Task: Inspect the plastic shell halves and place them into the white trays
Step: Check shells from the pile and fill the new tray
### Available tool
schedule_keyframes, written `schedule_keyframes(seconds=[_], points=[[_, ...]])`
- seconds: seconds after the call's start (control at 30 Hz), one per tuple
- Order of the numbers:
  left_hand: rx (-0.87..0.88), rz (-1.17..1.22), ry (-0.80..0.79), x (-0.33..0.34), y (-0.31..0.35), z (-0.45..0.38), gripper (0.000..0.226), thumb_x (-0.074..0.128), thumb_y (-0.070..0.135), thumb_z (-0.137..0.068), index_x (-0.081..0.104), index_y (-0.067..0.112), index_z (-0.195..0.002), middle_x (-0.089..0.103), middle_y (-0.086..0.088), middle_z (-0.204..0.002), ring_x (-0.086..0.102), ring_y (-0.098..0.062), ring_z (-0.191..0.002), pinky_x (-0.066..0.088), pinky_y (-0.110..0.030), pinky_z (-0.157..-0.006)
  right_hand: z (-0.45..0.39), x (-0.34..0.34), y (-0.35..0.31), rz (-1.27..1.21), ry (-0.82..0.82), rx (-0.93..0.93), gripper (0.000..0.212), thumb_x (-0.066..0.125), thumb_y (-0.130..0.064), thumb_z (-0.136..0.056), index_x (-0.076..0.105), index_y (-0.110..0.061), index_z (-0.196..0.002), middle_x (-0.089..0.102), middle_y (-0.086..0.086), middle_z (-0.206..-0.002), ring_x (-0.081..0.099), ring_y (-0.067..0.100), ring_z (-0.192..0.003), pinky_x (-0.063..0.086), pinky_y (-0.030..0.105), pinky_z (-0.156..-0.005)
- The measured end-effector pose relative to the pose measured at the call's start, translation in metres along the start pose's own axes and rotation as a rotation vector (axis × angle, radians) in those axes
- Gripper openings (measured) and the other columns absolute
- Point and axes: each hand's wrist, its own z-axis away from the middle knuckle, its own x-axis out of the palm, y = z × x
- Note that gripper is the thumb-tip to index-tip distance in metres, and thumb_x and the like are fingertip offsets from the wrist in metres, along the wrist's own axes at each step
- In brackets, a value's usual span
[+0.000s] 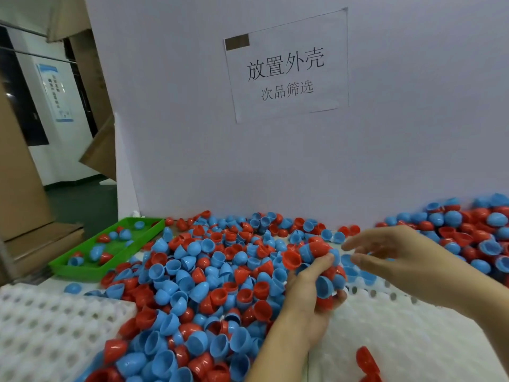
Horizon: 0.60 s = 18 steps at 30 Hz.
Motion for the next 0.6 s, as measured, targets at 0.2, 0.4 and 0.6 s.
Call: schedule_keyframes(seconds=[0.2, 0.4, 0.6], points=[[0.01, -0.062, -0.086, -0.002, 0.0, 0.0, 0.046, 0.079, 0.022, -0.078, 0.07, 0.006, -0.121, 0.072, -0.015, -0.103, 0.066, -0.02, -0.083, 0.052, -0.027, -0.06, -0.001, 0.017, 0.015, -0.038, -0.004, 0.069, 0.017, 0.066, -0.039, -0.09, 0.059, -0.05, -0.101, 0.068, -0.015, -0.1, 0.066, -0.006, -0.084, 0.059, 0.021, -0.072], [0.019, -0.119, -0.163, 0.0, 0.0, 0.002, 0.054, 0.077, 0.033, -0.079, 0.068, 0.009, -0.126, 0.071, -0.016, -0.121, 0.067, -0.022, -0.097, 0.051, -0.027, -0.066, -0.002, 0.034, 0.014, -0.108, 0.16, 0.013, 0.019, 0.069, -0.032, -0.09, 0.062, -0.045, -0.102, 0.068, -0.012, -0.088, 0.067, -0.001, -0.076, 0.054, 0.016, -0.058], [0.003, -0.039, -0.176, 0.002, -0.002, 0.0, 0.055, 0.079, 0.04, -0.078, 0.071, 0.008, -0.122, 0.069, -0.014, -0.101, 0.062, -0.015, -0.071, 0.046, -0.024, -0.052, -0.002, 0.033, 0.019, -0.111, 0.272, 0.041, 0.018, 0.069, -0.024, -0.091, 0.066, -0.042, -0.091, 0.069, -0.013, -0.088, 0.065, 0.001, -0.079, 0.052, 0.013, -0.065]])
